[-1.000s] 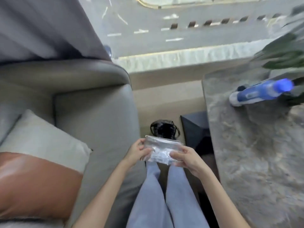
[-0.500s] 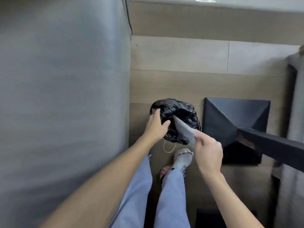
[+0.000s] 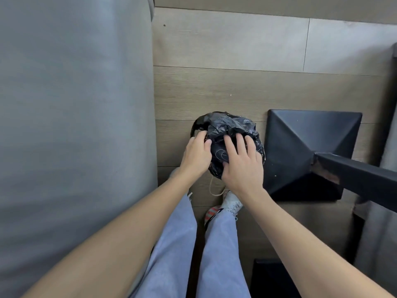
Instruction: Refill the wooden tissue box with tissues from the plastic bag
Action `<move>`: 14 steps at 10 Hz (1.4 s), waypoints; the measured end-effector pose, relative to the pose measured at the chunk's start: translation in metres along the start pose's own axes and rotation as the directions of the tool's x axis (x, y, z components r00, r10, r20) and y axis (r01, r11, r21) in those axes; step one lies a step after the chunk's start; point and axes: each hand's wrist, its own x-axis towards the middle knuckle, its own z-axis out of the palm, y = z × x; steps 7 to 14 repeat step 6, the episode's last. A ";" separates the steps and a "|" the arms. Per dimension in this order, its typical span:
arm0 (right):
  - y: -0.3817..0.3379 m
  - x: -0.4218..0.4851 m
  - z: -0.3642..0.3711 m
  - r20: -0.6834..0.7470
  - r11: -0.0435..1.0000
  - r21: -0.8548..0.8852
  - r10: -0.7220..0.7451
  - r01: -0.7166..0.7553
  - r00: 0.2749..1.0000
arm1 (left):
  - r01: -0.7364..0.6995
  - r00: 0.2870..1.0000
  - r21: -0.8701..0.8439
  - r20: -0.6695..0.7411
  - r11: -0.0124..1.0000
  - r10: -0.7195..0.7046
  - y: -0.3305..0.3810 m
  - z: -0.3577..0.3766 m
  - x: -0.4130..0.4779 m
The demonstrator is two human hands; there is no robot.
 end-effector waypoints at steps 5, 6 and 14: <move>-0.023 -0.015 0.032 -0.113 0.984 0.167 0.081 -0.062 0.990 | 0.080 0.996 -0.063 0.033 0.995 -0.078 0.002 -0.014 -0.002; -0.021 -0.051 0.013 -0.034 0.989 0.145 0.044 -0.039 0.998 | 0.027 0.999 0.088 0.015 0.996 -0.028 0.011 -0.029 -0.036; -0.021 -0.051 0.013 -0.034 0.989 0.145 0.044 -0.039 0.998 | 0.027 0.999 0.088 0.015 0.996 -0.028 0.011 -0.029 -0.036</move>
